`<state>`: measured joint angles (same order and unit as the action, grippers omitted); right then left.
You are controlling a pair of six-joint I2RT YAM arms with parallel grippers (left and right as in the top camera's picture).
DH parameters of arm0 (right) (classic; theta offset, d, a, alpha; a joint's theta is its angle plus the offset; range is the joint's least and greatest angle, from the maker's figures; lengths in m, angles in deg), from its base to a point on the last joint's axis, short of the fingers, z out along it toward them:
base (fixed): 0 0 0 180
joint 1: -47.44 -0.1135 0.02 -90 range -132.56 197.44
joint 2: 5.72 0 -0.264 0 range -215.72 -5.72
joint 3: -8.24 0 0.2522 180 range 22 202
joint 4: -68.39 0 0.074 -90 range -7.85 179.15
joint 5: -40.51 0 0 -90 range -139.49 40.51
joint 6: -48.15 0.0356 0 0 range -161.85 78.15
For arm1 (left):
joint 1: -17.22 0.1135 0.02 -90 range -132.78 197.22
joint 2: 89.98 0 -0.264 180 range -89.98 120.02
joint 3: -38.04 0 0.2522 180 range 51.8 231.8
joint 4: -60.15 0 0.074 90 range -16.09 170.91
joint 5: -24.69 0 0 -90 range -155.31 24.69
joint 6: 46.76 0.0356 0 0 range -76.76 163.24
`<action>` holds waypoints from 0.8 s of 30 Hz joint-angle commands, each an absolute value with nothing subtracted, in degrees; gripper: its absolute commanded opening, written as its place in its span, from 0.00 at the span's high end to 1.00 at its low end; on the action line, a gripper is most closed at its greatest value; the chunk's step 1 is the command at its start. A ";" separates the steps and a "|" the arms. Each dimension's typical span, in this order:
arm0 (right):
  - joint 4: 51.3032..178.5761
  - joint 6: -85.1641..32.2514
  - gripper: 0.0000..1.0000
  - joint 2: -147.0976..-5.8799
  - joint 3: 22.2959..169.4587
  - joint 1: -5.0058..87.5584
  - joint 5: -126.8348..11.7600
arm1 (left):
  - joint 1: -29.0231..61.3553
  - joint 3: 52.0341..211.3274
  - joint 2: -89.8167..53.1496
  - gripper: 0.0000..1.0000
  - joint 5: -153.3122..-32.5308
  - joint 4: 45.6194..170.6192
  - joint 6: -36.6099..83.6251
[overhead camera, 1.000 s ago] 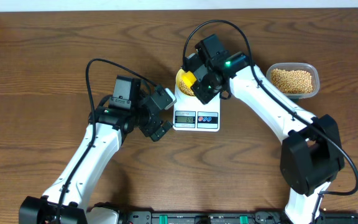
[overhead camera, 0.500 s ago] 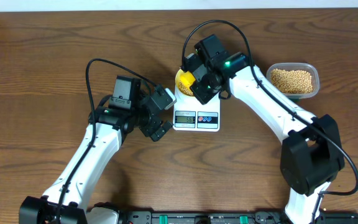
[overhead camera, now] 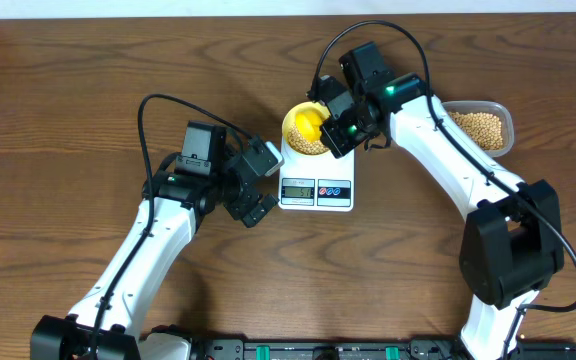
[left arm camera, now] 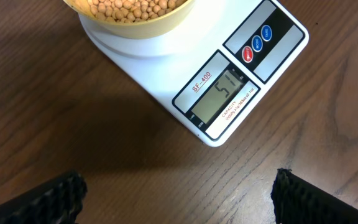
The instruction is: Scoop item into bowl and weigh 50g on scale
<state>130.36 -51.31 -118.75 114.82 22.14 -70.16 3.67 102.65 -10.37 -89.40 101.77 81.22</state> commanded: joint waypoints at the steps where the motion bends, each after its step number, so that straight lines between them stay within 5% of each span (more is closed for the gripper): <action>1: 130.43 -50.67 0.99 -118.12 116.24 22.64 -70.99 | 3.96 102.70 -11.11 0.02 -90.15 101.77 82.01; 24: 130.38 -53.30 0.99 -119.58 115.95 18.23 -58.40 | 3.96 102.70 -11.11 0.02 -90.15 101.77 82.01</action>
